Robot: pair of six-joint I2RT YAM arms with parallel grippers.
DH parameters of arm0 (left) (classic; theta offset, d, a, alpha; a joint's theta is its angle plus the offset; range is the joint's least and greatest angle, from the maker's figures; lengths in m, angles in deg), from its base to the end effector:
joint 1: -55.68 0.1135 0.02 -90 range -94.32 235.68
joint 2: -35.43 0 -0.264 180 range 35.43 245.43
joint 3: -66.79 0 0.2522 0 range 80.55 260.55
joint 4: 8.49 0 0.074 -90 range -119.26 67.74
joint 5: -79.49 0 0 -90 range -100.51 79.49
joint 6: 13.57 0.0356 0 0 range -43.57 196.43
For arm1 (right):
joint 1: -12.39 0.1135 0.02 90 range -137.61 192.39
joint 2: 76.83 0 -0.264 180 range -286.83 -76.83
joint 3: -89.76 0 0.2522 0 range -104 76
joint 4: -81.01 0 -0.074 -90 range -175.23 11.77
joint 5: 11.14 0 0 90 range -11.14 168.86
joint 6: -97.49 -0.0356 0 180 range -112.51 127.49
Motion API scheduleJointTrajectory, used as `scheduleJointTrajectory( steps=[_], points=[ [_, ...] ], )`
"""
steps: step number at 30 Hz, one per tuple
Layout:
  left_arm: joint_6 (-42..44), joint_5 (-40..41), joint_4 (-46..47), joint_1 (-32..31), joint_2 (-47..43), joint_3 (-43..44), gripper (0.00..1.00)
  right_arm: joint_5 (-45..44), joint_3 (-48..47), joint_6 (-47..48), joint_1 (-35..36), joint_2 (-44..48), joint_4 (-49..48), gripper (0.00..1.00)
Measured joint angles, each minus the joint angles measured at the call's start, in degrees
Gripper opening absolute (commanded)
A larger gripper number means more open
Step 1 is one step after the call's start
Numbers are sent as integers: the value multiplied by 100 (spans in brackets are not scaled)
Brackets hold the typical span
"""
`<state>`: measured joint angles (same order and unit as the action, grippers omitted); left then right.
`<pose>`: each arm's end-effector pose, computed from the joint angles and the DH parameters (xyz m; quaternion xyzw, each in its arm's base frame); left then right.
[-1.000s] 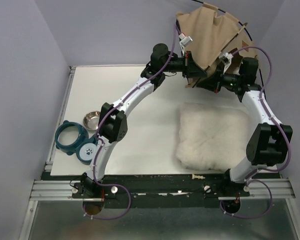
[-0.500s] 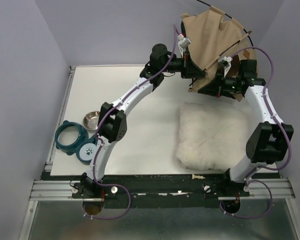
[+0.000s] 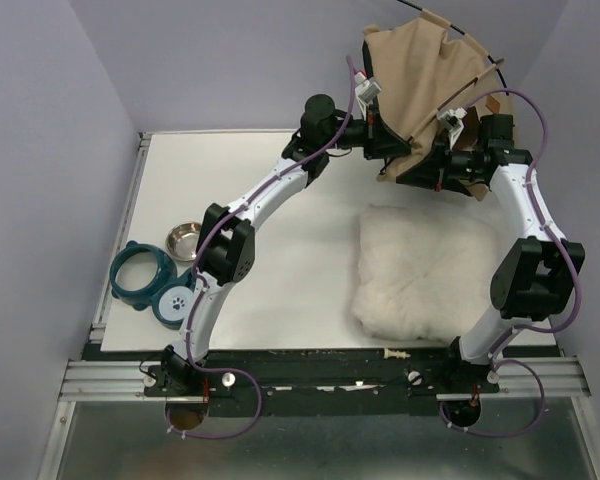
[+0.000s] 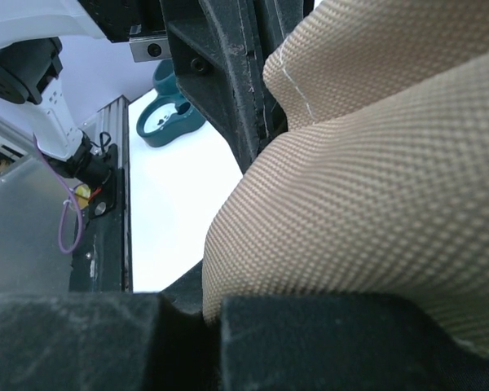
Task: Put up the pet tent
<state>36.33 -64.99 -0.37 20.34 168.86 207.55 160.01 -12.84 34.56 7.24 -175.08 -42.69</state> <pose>0.4261 -0.3377 0.3626 0.3415 0.5531 -0.6521 0.3900 0.3601 0.0029 0.3313 -0.3447 0.6647 0.5221 0.4085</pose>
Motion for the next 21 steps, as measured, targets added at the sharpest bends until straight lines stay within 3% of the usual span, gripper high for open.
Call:
scheduleJointTrajectory(
  steps=[21],
  points=[
    [-52,393,605,-52,140,-90,0,70,-350,-306,-72,-227,221,1]
  ],
)
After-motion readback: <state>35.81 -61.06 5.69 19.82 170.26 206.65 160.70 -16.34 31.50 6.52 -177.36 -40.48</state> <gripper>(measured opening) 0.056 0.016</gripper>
